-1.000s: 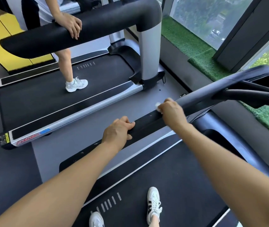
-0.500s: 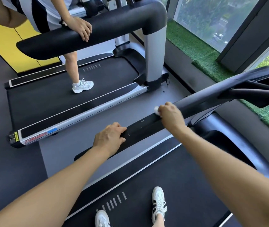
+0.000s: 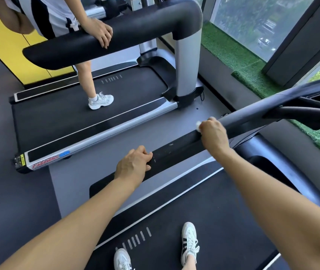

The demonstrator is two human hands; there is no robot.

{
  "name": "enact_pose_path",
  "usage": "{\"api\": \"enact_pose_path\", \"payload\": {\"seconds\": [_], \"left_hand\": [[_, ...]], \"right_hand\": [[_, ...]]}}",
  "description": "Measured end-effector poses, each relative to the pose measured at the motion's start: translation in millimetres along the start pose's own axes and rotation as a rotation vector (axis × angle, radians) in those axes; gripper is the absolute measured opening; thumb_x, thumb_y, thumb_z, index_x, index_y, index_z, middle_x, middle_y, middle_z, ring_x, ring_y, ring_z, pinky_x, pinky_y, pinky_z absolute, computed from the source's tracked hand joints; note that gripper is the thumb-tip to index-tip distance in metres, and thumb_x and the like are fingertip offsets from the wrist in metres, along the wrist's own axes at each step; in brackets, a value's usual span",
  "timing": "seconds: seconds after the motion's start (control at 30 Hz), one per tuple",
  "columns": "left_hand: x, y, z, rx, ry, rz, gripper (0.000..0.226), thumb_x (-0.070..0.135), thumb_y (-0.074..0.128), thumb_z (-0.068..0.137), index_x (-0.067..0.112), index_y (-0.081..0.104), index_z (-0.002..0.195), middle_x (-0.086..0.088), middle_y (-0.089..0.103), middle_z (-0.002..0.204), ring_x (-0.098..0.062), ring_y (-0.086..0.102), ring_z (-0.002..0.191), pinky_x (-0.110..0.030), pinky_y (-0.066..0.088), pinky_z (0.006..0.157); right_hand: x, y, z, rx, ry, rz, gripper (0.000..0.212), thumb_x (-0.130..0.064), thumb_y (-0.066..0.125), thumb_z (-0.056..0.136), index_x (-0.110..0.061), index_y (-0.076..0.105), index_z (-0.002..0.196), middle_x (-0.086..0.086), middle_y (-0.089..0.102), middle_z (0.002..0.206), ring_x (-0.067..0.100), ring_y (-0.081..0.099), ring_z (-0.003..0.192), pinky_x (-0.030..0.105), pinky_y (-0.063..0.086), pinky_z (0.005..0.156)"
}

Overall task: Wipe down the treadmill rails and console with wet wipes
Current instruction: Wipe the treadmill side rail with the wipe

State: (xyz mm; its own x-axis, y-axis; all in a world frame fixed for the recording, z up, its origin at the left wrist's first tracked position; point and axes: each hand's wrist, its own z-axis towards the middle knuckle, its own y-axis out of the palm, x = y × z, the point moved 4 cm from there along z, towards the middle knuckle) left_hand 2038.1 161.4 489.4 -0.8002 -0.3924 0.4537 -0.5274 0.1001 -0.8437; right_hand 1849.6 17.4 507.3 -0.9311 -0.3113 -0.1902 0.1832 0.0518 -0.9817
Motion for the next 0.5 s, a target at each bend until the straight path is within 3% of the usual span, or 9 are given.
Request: {"api": "enact_pose_path", "payload": {"seconds": [0.13,0.2,0.33,0.5], "left_hand": [[0,-1,-1,0.002,-0.013,-0.026,0.015,0.031,0.043,0.100,0.021,0.051,0.107,0.006,0.047,0.091,0.006,0.038,0.059,-0.024,0.031,0.069],[0,-1,-1,0.006,-0.017,-0.022,0.014,0.032,0.043,0.100,0.022,0.051,0.105,0.005,0.049,0.092,0.005,0.039,0.059,-0.024,0.032,0.068],[-1,-1,0,0.012,-0.001,-0.007,0.014,0.033,0.044,0.100,0.021,0.052,0.104,0.005,0.050,0.090,0.001,0.042,0.062,-0.023,0.032,0.060],[-5,3,2,0.031,0.014,-0.010,0.016,0.033,0.045,0.100,0.021,0.052,0.107,0.004,0.051,0.092,0.001,0.040,0.062,-0.024,0.032,0.066]], "right_hand": [[-15,5,-10,0.078,0.093,0.051,0.018,0.010,0.042,0.089,0.003,0.049,0.074,0.012,0.039,0.086,0.030,0.044,0.082,0.030,0.029,0.067],[-42,18,-27,0.004,0.001,0.095,0.016,0.006,0.042,0.091,0.006,0.058,0.086,0.014,0.045,0.092,0.026,0.040,0.080,0.029,0.029,0.068],[-47,23,-31,-0.072,-0.131,0.074,0.018,0.006,0.048,0.085,0.003,0.062,0.096,0.014,0.049,0.098,0.033,0.052,0.087,0.030,0.034,0.067],[11,-5,-2,0.050,0.131,0.035,0.018,0.010,0.042,0.085,0.008,0.060,0.088,0.012,0.039,0.089,0.037,0.051,0.088,0.034,0.035,0.069]]}}
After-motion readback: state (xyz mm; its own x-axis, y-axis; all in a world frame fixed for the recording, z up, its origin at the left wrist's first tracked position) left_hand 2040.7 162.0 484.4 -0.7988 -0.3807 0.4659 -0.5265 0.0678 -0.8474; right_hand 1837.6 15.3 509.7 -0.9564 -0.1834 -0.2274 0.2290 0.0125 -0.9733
